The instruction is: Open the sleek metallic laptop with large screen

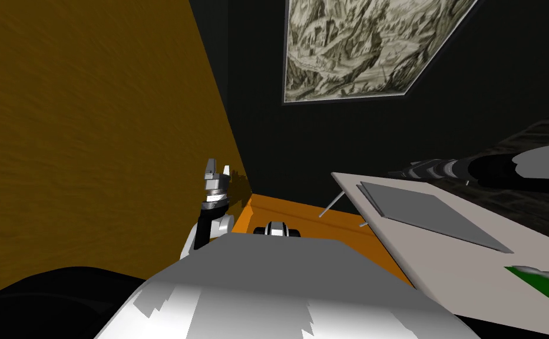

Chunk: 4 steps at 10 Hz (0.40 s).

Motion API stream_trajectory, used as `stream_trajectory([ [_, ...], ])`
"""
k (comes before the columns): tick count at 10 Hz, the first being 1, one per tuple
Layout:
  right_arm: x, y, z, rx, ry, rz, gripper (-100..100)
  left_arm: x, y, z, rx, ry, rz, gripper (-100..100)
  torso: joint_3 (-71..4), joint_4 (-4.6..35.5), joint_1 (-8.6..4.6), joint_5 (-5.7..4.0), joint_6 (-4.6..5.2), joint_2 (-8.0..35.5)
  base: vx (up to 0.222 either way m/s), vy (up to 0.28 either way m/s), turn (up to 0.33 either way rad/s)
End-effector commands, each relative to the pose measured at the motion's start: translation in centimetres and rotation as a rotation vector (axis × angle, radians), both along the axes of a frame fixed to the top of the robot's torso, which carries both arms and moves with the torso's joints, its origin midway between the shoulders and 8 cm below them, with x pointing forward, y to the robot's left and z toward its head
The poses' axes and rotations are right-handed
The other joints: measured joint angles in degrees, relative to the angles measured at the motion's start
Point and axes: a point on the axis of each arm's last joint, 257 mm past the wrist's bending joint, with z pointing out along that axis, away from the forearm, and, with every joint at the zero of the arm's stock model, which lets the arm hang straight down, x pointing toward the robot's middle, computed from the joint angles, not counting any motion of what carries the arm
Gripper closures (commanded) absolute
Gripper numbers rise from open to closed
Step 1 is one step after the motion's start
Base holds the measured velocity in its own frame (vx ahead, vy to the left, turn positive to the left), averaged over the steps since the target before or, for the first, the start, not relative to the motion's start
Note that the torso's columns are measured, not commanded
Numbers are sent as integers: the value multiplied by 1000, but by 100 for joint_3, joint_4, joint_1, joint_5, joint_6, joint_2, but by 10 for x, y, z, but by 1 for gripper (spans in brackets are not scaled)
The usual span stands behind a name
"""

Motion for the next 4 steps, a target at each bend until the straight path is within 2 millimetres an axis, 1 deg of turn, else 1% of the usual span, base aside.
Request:
stream_trajectory([
  [1,0,0,0,0,0,0,0,0,0,0,0,0,0,0,1,1,2,1,0,2,0,0,0],
  [4,0,0,0,0,0,0,0,0,0,0,0,0,0,0,5,2,2,1,0,7,0,0,0],
])
